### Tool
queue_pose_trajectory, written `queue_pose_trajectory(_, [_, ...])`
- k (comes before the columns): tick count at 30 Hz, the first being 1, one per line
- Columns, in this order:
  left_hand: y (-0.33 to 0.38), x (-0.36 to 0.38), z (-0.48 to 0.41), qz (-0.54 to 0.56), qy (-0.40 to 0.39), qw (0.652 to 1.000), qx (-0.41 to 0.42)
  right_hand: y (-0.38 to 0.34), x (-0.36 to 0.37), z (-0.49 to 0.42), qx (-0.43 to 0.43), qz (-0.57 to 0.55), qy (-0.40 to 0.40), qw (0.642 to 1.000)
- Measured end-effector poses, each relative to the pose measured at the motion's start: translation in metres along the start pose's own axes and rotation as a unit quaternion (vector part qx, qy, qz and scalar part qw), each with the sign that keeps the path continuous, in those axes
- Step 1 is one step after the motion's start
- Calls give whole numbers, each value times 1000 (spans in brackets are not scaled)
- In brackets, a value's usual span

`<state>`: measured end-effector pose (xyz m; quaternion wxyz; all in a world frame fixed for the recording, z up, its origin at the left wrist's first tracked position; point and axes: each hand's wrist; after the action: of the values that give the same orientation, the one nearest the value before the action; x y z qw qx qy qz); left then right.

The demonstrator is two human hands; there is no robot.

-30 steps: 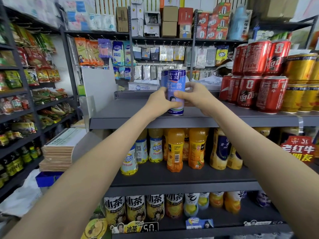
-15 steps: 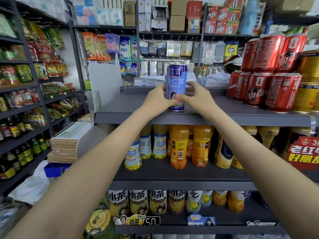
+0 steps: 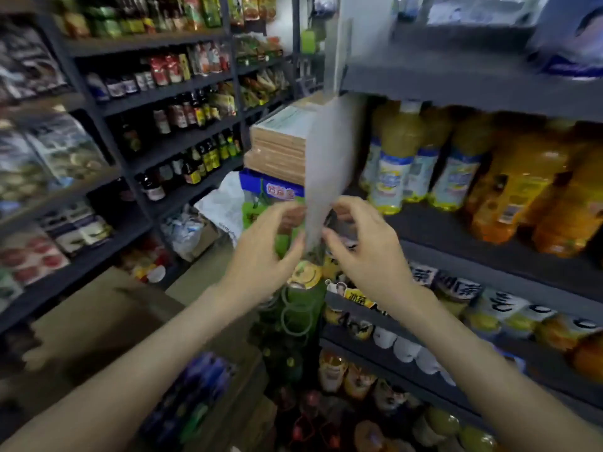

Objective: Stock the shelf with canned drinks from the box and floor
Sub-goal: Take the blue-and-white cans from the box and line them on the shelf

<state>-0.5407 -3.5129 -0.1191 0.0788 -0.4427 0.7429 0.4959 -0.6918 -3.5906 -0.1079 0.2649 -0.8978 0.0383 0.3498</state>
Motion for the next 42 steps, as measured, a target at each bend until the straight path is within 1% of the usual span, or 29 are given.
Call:
queue_pose_trajectory(4, [-88, -51, 59, -63, -59, 992, -92, -25, 77, 9, 25, -58, -91, 994])
queue_pose_trajectory(7, [-159, -94, 99, -118, -106, 969, -188, -48, 142, 21, 30, -79, -139, 987])
queue_pose_trajectory(10, [-242, -135, 132, -160, -164, 926, -299, -73, 218, 33, 49, -107, -185, 976])
queue_pose_trajectory(14, [-354, -171, 158, -202, -283, 852, -391, -111, 332, 47, 106, -117, -258, 953])
queue_pose_trajectory(16, [-405, -178, 164, -230, -336, 818, -407, -125, 396, 57, 147, -106, -311, 933])
queue_pose_trajectory(19, [-474, -173, 174, -269, -395, 786, -391, -130, 489, 84, 206, -83, -400, 889])
queue_pose_trajectory(23, [-545, -151, 179, -295, -477, 735, -381, -106, 581, 116, 261, -36, -473, 840])
queue_pose_trajectory(24, [-560, -147, 180, -297, -488, 728, -377, -96, 598, 121, 270, -27, -485, 831])
queue_pose_trajectory(27, [-604, -139, 194, -311, -504, 725, -351, -68, 644, 129, 292, -5, -480, 827])
queue_pose_trajectory(30, [-637, -130, 224, -303, -526, 717, -343, -40, 690, 134, 270, 32, -472, 839])
queue_pose_trajectory(33, [-655, -120, 248, -290, -529, 724, -335, -14, 731, 124, 272, 68, -432, 857])
queue_pose_trajectory(36, [-667, -107, 255, -292, -507, 745, -322, 8, 763, 108, 259, 117, -374, 883])
queue_pose_trajectory(38, [-667, -100, 252, -295, -480, 769, -302, 19, 775, 102, 262, 151, -382, 874])
queue_pose_trajectory(40, [-664, -97, 246, -304, -448, 791, -284, 27, 781, 95, 250, 206, -406, 855])
queue_pose_trajectory(42, [-661, -98, 243, -306, -420, 807, -281, 31, 783, 84, 258, 221, -411, 846])
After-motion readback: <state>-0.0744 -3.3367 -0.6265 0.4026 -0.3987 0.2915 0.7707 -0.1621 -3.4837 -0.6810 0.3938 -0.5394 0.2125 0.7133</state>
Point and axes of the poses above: each hand's wrist, its own z-axis away from the middle knuckle, its own x-axis out of the palm, y = z × x, and after that the axes turned 9 degrees about -x, right-handed
